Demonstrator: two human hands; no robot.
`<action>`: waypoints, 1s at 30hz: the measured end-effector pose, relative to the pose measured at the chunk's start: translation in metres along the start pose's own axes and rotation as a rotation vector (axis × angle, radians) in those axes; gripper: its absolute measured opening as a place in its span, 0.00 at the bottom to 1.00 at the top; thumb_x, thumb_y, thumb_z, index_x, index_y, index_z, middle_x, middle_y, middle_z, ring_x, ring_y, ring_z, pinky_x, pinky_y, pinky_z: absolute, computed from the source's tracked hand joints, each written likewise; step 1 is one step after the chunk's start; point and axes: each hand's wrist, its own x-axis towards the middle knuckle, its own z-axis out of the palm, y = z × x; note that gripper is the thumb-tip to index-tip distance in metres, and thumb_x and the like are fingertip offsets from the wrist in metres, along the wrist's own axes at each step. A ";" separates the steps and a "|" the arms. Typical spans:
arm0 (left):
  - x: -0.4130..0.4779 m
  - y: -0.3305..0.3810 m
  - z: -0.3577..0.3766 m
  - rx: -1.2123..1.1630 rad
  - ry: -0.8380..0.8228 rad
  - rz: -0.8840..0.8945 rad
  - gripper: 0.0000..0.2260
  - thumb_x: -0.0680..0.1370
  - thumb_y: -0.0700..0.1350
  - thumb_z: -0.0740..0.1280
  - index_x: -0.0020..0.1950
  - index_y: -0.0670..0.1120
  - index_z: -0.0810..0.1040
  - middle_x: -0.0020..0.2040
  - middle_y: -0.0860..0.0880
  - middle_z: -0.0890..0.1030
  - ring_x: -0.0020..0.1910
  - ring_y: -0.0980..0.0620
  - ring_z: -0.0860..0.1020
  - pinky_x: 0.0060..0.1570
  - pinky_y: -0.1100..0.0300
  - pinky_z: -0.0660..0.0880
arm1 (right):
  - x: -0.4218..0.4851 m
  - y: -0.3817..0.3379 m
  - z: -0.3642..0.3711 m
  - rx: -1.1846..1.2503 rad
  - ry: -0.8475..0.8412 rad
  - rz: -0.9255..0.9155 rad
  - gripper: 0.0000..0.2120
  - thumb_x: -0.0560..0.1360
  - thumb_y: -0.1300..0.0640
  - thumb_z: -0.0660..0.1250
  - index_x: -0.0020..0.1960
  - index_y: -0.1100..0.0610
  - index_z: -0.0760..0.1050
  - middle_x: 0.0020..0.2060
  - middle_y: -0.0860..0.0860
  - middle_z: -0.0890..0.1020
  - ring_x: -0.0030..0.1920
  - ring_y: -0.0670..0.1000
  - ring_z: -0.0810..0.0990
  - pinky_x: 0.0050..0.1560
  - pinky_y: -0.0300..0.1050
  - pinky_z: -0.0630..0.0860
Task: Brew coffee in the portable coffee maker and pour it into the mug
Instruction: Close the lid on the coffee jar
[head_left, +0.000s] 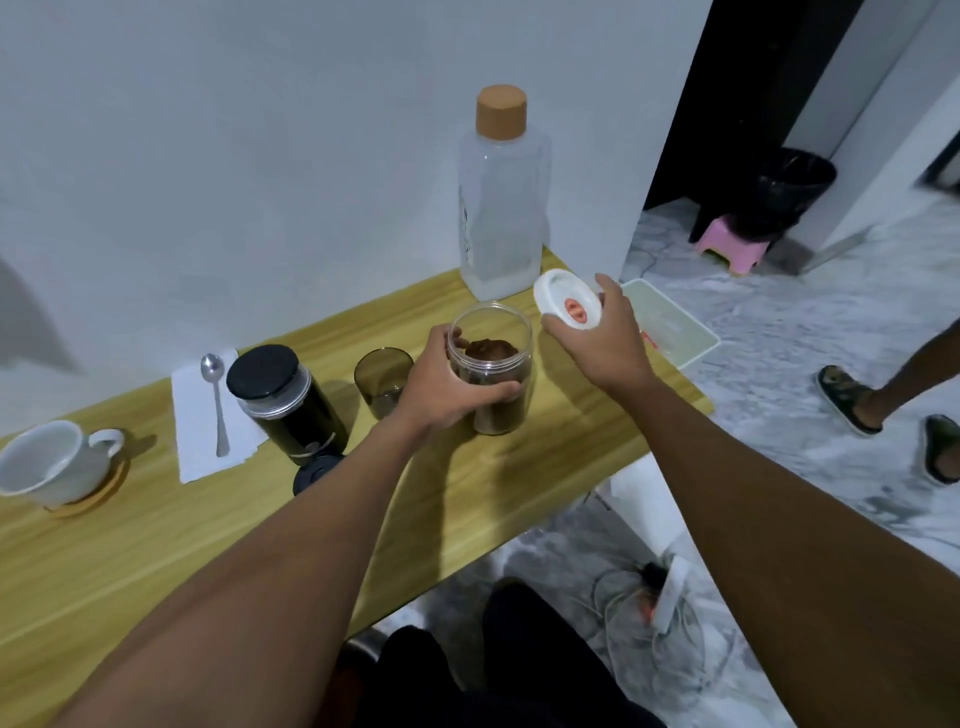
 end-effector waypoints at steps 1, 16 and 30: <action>0.002 -0.003 -0.001 -0.004 -0.006 0.007 0.51 0.47 0.71 0.81 0.65 0.56 0.67 0.58 0.62 0.75 0.58 0.62 0.76 0.57 0.66 0.72 | 0.002 -0.009 0.000 0.028 -0.039 -0.043 0.48 0.62 0.36 0.72 0.76 0.50 0.60 0.66 0.51 0.72 0.64 0.52 0.73 0.61 0.44 0.69; 0.012 -0.027 -0.002 -0.092 -0.015 0.234 0.42 0.55 0.62 0.83 0.66 0.56 0.74 0.59 0.59 0.81 0.59 0.61 0.78 0.57 0.59 0.77 | 0.025 -0.045 0.020 -0.188 -0.434 -0.543 0.43 0.67 0.37 0.75 0.76 0.47 0.61 0.62 0.46 0.73 0.56 0.48 0.75 0.47 0.34 0.70; 0.001 -0.023 0.000 -0.107 -0.024 0.219 0.36 0.62 0.52 0.84 0.68 0.54 0.76 0.58 0.55 0.84 0.58 0.56 0.82 0.57 0.56 0.79 | 0.008 -0.046 0.018 -0.347 -0.476 -0.575 0.47 0.64 0.33 0.73 0.76 0.50 0.61 0.70 0.51 0.72 0.57 0.49 0.72 0.55 0.45 0.71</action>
